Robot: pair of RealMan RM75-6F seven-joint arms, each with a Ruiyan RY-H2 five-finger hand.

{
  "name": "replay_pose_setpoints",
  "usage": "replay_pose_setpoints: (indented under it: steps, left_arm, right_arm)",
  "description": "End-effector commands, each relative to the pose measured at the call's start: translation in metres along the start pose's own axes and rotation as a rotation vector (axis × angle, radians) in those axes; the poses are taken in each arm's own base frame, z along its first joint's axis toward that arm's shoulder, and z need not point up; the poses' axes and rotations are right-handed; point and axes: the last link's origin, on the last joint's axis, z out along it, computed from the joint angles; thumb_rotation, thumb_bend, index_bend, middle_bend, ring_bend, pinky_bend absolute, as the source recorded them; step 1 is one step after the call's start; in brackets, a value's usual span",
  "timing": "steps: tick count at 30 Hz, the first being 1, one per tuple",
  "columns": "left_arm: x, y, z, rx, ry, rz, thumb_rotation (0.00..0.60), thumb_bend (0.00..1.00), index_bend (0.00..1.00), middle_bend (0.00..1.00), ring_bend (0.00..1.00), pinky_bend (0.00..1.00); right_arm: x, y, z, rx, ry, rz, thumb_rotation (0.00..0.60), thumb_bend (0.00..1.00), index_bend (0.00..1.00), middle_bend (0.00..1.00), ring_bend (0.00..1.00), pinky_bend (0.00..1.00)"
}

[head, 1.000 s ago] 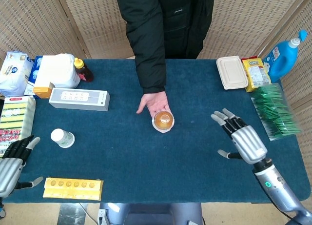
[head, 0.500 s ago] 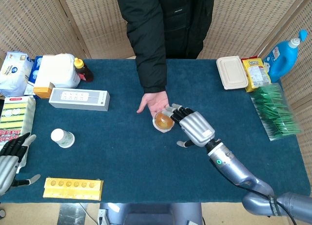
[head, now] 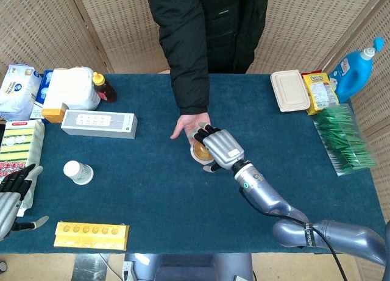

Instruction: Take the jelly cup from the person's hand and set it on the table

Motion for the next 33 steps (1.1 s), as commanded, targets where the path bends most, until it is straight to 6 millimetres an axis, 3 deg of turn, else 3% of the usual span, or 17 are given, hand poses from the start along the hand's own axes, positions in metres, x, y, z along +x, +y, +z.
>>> replay_pose_setpoints:
  steps: [1,7,12,18,24,29,33]
  left_arm:
    - [0.000,0.000,0.000,0.000,-0.001,-0.001,0.600,0.09,0.00,0.00,0.00,0.04]
    - [0.001,-0.001,0.001,0.004,-0.001,-0.003,0.600,0.09,0.00,0.00,0.00,0.04]
    - [0.000,-0.001,0.001,0.004,-0.005,0.000,0.600,0.08,0.00,0.00,0.00,0.04]
    - [0.000,0.000,0.000,0.001,-0.003,0.001,0.600,0.08,0.00,0.00,0.00,0.04]
    - [0.001,0.001,-0.004,-0.009,0.005,-0.001,0.600,0.08,0.00,0.00,0.00,0.04]
    - [0.000,0.002,-0.006,-0.022,0.005,0.003,0.600,0.08,0.00,0.00,0.00,0.04]
    - [-0.002,0.003,-0.008,-0.030,0.001,0.008,0.600,0.08,0.00,0.00,0.00,0.04]
  right_arm:
    - [-0.003,0.000,0.005,-0.003,0.029,-0.005,0.600,0.25,0.32,0.31,0.27,0.45]
    - [-0.008,0.002,0.011,-0.015,0.102,-0.029,0.600,0.33,0.43,0.42,0.40,0.58]
    - [-0.004,0.006,0.004,-0.013,0.136,-0.025,0.600,0.36,0.45,0.44,0.43,0.61]
    - [0.014,0.017,-0.030,0.009,0.194,-0.034,0.600,0.37,0.47,0.45,0.44,0.61]
    - [0.030,0.033,-0.083,0.009,0.240,-0.059,0.600,0.37,0.47,0.45,0.45,0.62]
    - [0.012,0.049,-0.112,-0.016,0.181,-0.095,0.600,0.37,0.47,0.46,0.45,0.63]
    - [-0.019,0.059,-0.105,-0.035,0.118,-0.113,0.600,0.37,0.47,0.46,0.45,0.63]
